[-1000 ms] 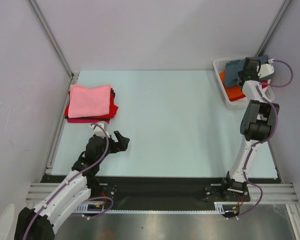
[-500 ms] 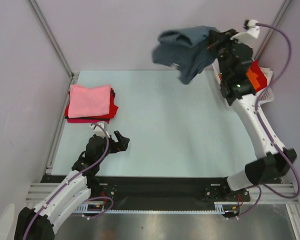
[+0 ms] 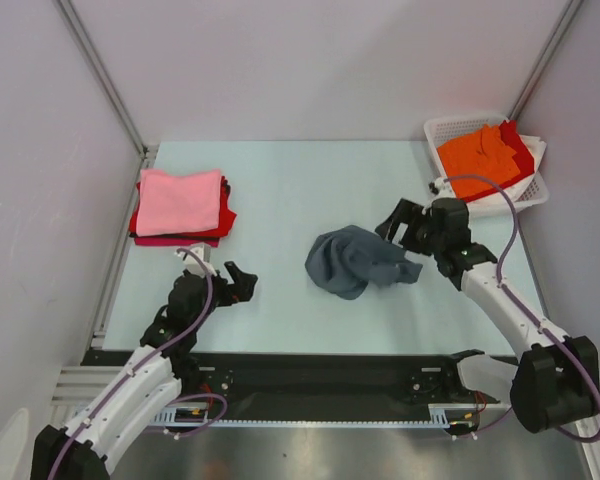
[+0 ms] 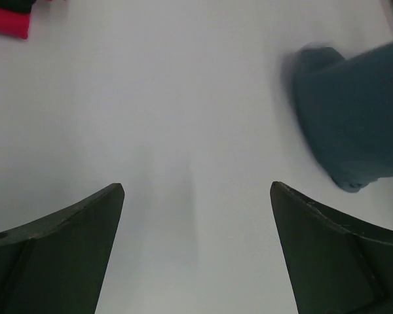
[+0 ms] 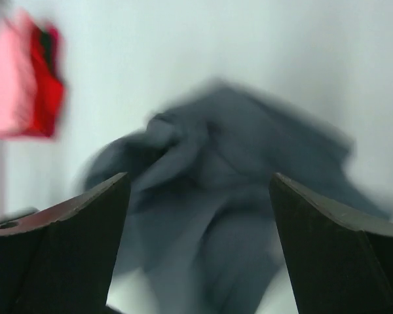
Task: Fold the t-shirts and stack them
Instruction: Move the tshirt to the center of the board, then flatten the tshirt out
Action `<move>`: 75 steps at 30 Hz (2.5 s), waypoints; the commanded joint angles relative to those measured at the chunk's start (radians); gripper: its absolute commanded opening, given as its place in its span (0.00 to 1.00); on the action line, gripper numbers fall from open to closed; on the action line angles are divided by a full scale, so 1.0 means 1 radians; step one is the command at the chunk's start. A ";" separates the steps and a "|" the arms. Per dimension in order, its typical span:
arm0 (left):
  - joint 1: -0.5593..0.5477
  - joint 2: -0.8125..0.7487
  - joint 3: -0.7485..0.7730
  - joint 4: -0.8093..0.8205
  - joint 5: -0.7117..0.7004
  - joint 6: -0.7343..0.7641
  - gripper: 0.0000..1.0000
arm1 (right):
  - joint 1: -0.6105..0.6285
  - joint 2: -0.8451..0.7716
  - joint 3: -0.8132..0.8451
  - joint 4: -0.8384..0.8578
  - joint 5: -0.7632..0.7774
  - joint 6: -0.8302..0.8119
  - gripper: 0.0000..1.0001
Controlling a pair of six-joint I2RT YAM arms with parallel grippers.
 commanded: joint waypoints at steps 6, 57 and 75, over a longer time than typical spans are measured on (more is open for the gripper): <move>-0.007 -0.103 -0.027 0.128 0.137 -0.012 1.00 | 0.032 -0.201 -0.085 -0.233 0.020 -0.072 1.00; -0.390 0.777 0.485 0.068 -0.013 -0.054 0.61 | 0.365 -0.155 -0.468 -0.091 0.070 0.172 0.58; -0.219 0.821 0.714 -0.212 -0.241 -0.015 0.00 | 0.038 -0.214 -0.052 -0.195 0.031 0.092 0.00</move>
